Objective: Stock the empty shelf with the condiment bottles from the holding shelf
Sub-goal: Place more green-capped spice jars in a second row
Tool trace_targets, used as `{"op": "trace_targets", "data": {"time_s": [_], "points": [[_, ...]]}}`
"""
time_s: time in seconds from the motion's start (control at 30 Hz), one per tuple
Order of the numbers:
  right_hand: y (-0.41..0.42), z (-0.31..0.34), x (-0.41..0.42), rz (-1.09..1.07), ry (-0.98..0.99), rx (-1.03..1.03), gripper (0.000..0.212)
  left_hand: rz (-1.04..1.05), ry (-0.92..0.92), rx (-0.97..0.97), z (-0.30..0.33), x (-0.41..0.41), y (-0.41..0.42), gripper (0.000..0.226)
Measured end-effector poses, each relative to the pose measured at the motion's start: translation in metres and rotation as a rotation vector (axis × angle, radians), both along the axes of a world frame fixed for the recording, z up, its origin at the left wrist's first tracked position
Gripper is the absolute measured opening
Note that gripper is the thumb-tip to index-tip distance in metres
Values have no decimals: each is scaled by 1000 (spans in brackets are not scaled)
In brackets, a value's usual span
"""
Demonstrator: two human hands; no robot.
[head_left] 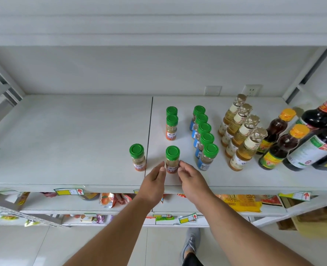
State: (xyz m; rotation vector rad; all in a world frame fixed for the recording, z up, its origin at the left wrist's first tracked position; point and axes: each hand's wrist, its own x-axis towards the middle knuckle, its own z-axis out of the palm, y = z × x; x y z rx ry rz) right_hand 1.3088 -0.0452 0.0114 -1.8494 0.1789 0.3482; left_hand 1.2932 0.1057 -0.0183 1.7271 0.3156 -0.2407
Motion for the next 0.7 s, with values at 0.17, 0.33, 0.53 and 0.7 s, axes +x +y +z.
{"op": "trace_targets", "data": {"time_s": [0.17,0.33,0.53,0.7], "points": [[5,-4,6,-29,-1,35,39,-35,-32,-16,-1,5,-3,52],[7,-5,23,-39,-6,35,38,-44,-44,-31,-6,23,-2,62],[12,-17,55,-52,-13,76,38,10,-49,-85,-10,53,-5,67],[15,-25,78,-72,-5,69,38,39,-55,-72,-16,76,-5,78]]}}
